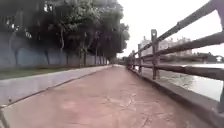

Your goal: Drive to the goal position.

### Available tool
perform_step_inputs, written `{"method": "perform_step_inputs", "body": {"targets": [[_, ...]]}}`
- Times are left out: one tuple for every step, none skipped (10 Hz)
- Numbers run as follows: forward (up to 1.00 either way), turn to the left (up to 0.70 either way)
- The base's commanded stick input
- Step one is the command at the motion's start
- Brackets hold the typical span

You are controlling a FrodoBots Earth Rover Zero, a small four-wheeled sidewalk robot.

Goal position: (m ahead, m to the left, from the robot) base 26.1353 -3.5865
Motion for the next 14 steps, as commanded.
{"method": "perform_step_inputs", "body": {"targets": [[1.0, 0.0], [1.0, 0.0], [1.0, 0.0], [1.0, 0.0], [1.0, 0.0], [1.0, 0.0], [1.0, 0.0], [1.0, 0.0], [1.0, 0.0], [1.0, 0.0], [1.0, 0.0], [1.0, 0.0], [1.0, 0.0], [1.0, 0.0]]}}
